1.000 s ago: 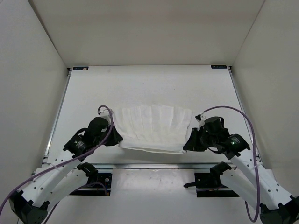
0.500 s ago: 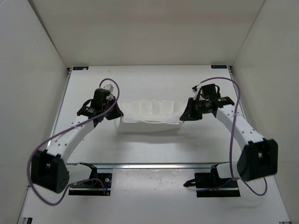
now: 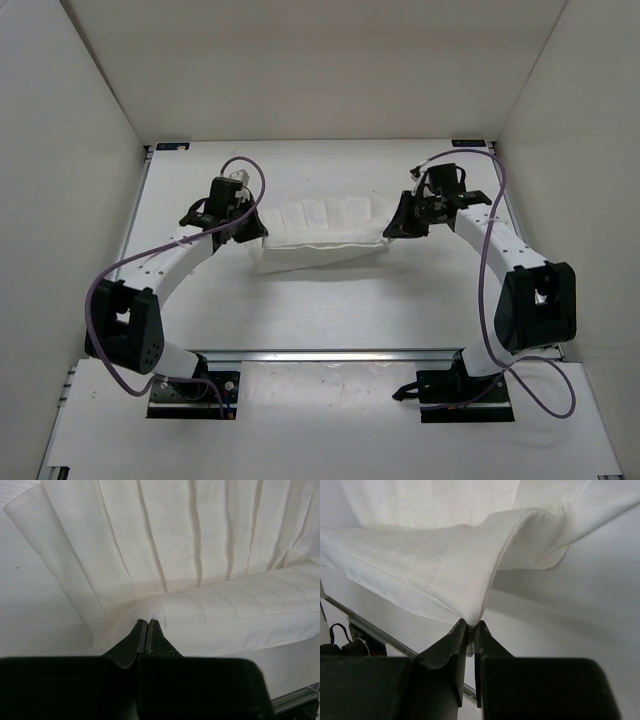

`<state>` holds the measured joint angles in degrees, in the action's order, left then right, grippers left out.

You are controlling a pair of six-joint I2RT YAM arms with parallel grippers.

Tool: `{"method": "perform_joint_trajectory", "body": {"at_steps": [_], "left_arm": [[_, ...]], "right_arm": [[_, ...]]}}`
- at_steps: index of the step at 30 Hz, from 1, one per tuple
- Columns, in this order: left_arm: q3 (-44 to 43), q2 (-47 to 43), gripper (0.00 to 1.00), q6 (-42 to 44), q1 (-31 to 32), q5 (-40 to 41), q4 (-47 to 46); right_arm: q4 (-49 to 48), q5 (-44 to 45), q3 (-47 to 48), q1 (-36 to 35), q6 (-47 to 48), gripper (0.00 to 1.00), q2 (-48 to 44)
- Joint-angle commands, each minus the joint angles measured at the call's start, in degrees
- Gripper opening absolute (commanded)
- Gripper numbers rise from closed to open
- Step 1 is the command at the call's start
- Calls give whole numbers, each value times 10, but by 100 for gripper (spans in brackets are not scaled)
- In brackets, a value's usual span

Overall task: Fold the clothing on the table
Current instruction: Fold the skirt

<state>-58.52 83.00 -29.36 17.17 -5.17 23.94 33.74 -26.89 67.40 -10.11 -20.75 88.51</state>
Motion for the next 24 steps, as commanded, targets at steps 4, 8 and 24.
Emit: {"method": "perform_joint_trajectory", "body": {"at_steps": [4,8,24], "left_arm": [[42,-69,0,16,8,51,24],[60,-141,0,19,25,51,60],[144,-361,0,-29,68,55,172]], "right_arm": [[15,76,-55,-14,13,0,-83],[60,92,-103,-27,13,0,-177],[204,96,-200,-62,-34,0,-414]]}}
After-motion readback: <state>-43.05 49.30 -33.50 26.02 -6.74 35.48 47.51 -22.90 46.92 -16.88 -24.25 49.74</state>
